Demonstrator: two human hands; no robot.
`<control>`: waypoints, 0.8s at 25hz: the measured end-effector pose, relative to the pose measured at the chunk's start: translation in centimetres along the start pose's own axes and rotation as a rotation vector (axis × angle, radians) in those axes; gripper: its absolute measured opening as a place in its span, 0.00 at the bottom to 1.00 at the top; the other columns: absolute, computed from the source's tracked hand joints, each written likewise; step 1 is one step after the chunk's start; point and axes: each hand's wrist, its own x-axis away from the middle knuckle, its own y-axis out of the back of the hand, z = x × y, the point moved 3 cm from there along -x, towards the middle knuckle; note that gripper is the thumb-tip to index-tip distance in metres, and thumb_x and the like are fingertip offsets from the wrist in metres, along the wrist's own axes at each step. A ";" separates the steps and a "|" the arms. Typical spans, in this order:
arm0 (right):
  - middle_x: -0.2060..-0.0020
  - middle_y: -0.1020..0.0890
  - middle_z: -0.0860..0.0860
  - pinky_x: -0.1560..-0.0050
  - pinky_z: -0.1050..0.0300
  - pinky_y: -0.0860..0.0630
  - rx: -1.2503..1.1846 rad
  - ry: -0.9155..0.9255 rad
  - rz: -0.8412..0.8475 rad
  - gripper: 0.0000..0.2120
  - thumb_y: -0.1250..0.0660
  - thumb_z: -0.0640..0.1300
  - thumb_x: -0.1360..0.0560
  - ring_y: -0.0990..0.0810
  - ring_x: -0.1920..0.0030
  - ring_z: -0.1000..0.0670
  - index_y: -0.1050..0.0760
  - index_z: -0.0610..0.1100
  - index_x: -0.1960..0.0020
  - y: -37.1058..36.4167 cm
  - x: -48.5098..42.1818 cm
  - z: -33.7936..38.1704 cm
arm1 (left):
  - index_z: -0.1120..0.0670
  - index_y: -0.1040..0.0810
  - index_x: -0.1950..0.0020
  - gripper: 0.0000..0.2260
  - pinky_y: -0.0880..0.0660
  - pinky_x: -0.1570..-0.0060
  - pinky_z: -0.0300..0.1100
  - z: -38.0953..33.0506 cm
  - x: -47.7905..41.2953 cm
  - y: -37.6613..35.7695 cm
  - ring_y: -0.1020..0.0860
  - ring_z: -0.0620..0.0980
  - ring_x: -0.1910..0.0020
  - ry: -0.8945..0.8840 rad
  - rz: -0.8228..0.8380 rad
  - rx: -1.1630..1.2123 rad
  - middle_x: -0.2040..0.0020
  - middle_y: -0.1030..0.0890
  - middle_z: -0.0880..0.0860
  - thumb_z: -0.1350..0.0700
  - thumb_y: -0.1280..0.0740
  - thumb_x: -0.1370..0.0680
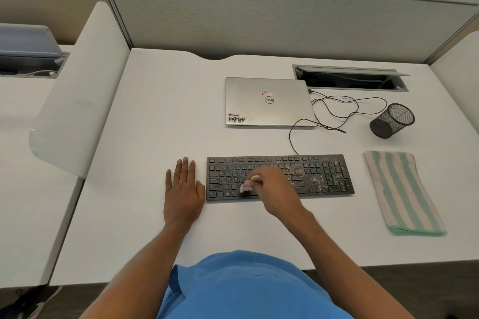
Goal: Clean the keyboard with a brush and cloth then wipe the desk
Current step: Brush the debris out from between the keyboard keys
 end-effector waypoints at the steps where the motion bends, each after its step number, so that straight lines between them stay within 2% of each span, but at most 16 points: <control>1: 0.59 0.15 0.51 0.61 0.65 0.29 0.020 0.001 0.038 0.09 0.33 0.39 0.20 0.20 0.61 0.55 0.15 0.39 0.55 -0.4 -0.1 0.0 | 0.58 0.38 0.16 0.30 0.54 0.16 0.56 0.0 0.0 0.0 0.46 0.52 0.15 -0.001 0.002 -0.001 0.15 0.41 0.56 0.50 0.49 0.18; 3: 0.58 0.15 0.50 0.55 0.60 0.26 0.005 -0.011 0.029 0.09 0.33 0.37 0.20 0.19 0.59 0.53 0.16 0.38 0.55 -0.2 -0.1 -0.6 | 0.57 0.38 0.16 0.30 0.54 0.16 0.56 0.0 0.0 0.0 0.46 0.52 0.15 -0.001 0.004 -0.003 0.14 0.42 0.56 0.50 0.49 0.17; 4: 0.60 0.16 0.52 0.56 0.60 0.27 -0.016 -0.038 -0.003 0.09 0.33 0.37 0.21 0.20 0.60 0.55 0.16 0.38 0.55 0.4 0.1 -1.2 | 0.57 0.38 0.16 0.30 0.54 0.16 0.56 0.0 -0.1 0.0 0.47 0.52 0.15 -0.002 0.004 -0.004 0.14 0.42 0.56 0.50 0.49 0.17; 6: 0.65 0.22 0.58 0.61 0.62 0.31 -0.026 -0.105 -0.065 0.08 0.34 0.37 0.20 0.25 0.63 0.60 0.17 0.38 0.55 2.0 0.6 -2.7 | 0.58 0.37 0.16 0.30 0.54 0.16 0.56 0.1 -0.1 -0.1 0.46 0.53 0.15 -0.003 0.001 -0.002 0.15 0.41 0.56 0.50 0.49 0.18; 9: 0.69 0.23 0.61 0.64 0.60 0.31 -0.013 -0.134 -0.148 0.10 0.34 0.37 0.20 0.23 0.66 0.56 0.18 0.36 0.58 4.1 0.9 -4.7 | 0.58 0.37 0.16 0.29 0.53 0.16 0.56 0.0 -0.1 0.0 0.45 0.53 0.15 -0.003 0.000 -0.002 0.15 0.40 0.56 0.50 0.48 0.18; 11: 0.73 0.23 0.62 0.69 0.66 0.32 -0.045 -0.115 -0.209 0.13 0.33 0.37 0.20 0.24 0.71 0.61 0.20 0.38 0.63 5.2 0.4 -5.2 | 0.58 0.37 0.16 0.29 0.53 0.16 0.56 0.0 -0.1 0.0 0.46 0.53 0.15 -0.003 0.000 -0.002 0.15 0.40 0.56 0.50 0.48 0.18; 13: 0.72 0.21 0.59 0.71 0.71 0.34 -0.036 -0.077 -0.276 0.13 0.33 0.40 0.20 0.22 0.70 0.61 0.21 0.42 0.64 6.0 -0.8 -4.8 | 0.58 0.37 0.16 0.30 0.53 0.16 0.57 0.0 -0.2 0.0 0.46 0.53 0.15 -0.005 0.002 0.000 0.15 0.40 0.56 0.50 0.48 0.18; 16: 0.66 0.18 0.52 0.66 0.70 0.32 -0.042 -0.043 -0.382 0.10 0.32 0.43 0.21 0.21 0.65 0.55 0.18 0.44 0.59 6.0 -3.0 -3.3 | 0.58 0.38 0.16 0.30 0.52 0.16 0.57 0.0 -0.2 0.0 0.46 0.53 0.15 -0.007 0.009 -0.016 0.15 0.41 0.56 0.50 0.48 0.17; 18: 0.66 0.19 0.53 0.66 0.74 0.33 -0.085 -0.025 -0.436 0.09 0.33 0.42 0.20 0.23 0.65 0.59 0.19 0.44 0.58 5.3 -3.7 -2.3 | 0.58 0.38 0.16 0.30 0.52 0.16 0.57 0.0 -0.2 0.0 0.46 0.53 0.15 -0.009 0.013 -0.018 0.15 0.41 0.56 0.50 0.48 0.18; 20: 0.68 0.21 0.54 0.69 0.73 0.32 -0.079 -0.023 -0.454 0.11 0.35 0.41 0.19 0.24 0.68 0.60 0.22 0.42 0.60 4.4 -3.8 -1.8 | 0.58 0.38 0.16 0.30 0.52 0.16 0.57 0.0 -0.1 0.0 0.46 0.53 0.15 -0.005 0.011 -0.014 0.15 0.41 0.56 0.50 0.49 0.18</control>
